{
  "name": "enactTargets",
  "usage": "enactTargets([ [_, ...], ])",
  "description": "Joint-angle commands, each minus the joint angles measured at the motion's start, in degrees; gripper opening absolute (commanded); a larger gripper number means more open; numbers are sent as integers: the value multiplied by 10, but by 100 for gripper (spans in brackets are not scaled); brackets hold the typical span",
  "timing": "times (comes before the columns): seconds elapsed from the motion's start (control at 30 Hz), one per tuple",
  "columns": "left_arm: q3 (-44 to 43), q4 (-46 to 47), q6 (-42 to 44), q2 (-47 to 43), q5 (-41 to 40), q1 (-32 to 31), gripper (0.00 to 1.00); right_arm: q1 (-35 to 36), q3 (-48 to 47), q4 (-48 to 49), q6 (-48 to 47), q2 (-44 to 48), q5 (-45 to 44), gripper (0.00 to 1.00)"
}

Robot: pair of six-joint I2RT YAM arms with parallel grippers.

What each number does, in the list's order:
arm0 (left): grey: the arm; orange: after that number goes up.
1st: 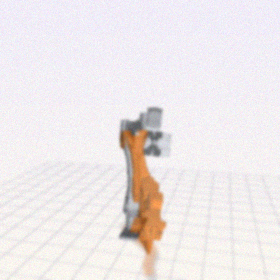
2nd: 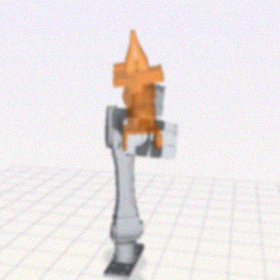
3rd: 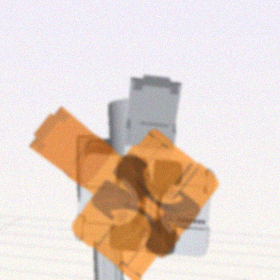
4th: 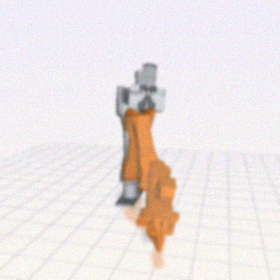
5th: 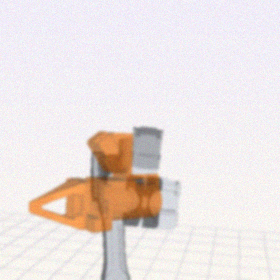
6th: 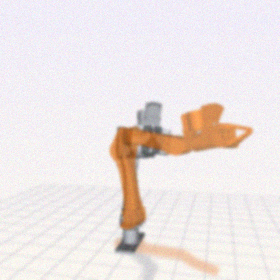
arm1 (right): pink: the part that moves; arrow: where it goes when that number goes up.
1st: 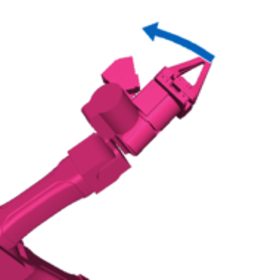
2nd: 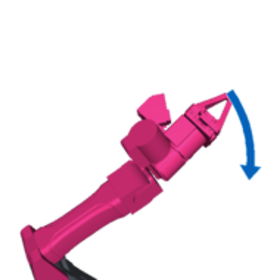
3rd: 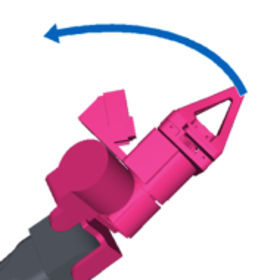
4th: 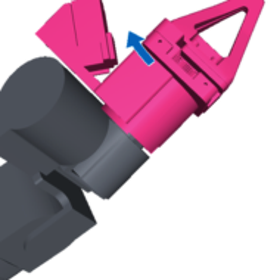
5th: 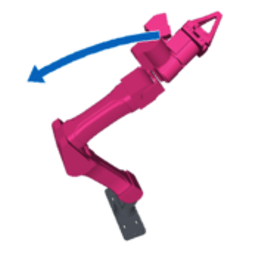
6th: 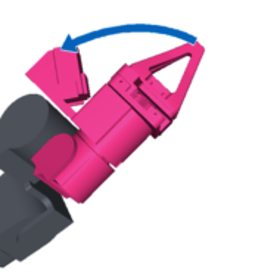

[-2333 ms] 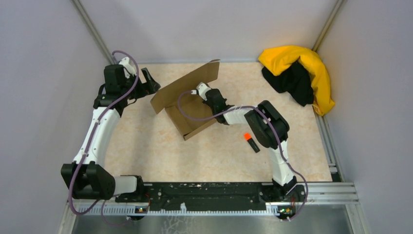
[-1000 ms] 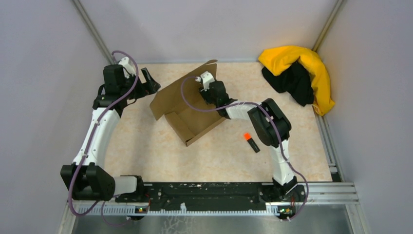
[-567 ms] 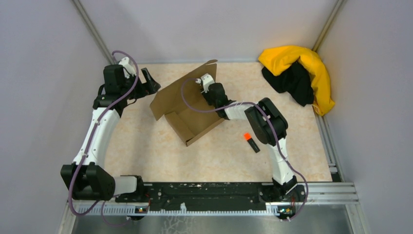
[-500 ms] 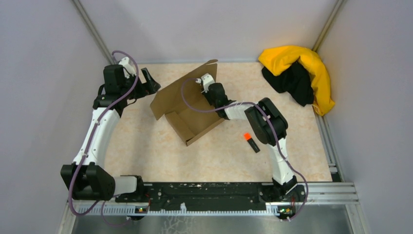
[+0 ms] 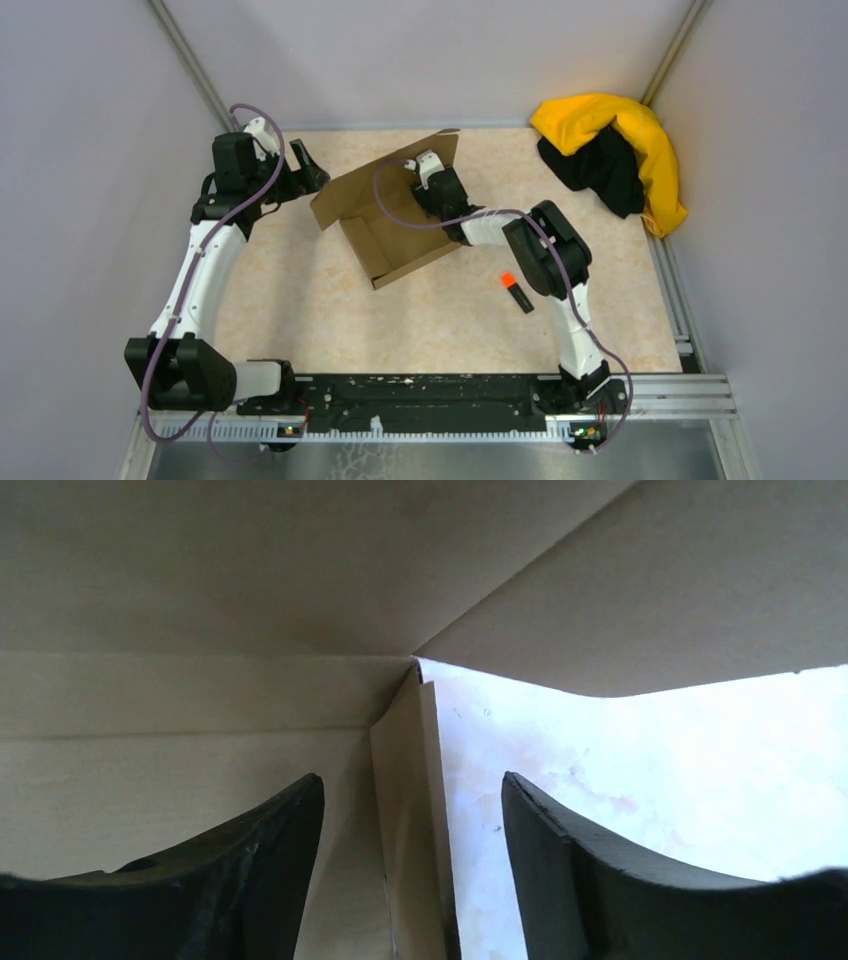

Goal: Fold the paper box

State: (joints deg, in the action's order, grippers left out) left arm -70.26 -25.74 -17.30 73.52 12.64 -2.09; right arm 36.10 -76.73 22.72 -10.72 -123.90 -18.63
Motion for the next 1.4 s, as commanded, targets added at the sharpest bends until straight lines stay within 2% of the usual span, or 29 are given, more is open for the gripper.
enactTargets([
  [0.0, -19, 1, 2, -8, -1, 6, 99, -2, 21, -3, 23, 77, 27, 67],
  [0.23, -23, -8, 1, -14, 5, 12, 99, -2, 24, -154, 39, 134, 49, 67],
  [0.43, -3, -12, -5, -39, 15, 17, 99, -7, 91, -154, 63, 208, 71, 68],
  [0.67, 36, -31, -26, -144, -58, 17, 99, -17, 17, -211, 59, 141, 81, 63],
  [0.87, 36, -62, -32, -172, -44, 17, 99, -20, 3, -226, 68, 104, 83, 53],
  [0.97, 40, -68, -34, -184, -35, 17, 99, -19, -7, -253, 75, 84, 65, 51],
  [1.1, 40, -74, -34, -194, -23, 17, 99, -19, -9, -268, 93, 77, 23, 37],
  [1.27, 47, -77, -30, -204, -15, 16, 99, -19, 11, -275, 140, 101, -29, 3],
  [1.3, 50, -76, -30, -206, -12, 17, 99, -19, 19, -278, 155, 111, -52, 0],
  [1.37, 63, -75, -34, -208, 6, 16, 99, -21, 41, -285, 196, 136, -83, 0],
])
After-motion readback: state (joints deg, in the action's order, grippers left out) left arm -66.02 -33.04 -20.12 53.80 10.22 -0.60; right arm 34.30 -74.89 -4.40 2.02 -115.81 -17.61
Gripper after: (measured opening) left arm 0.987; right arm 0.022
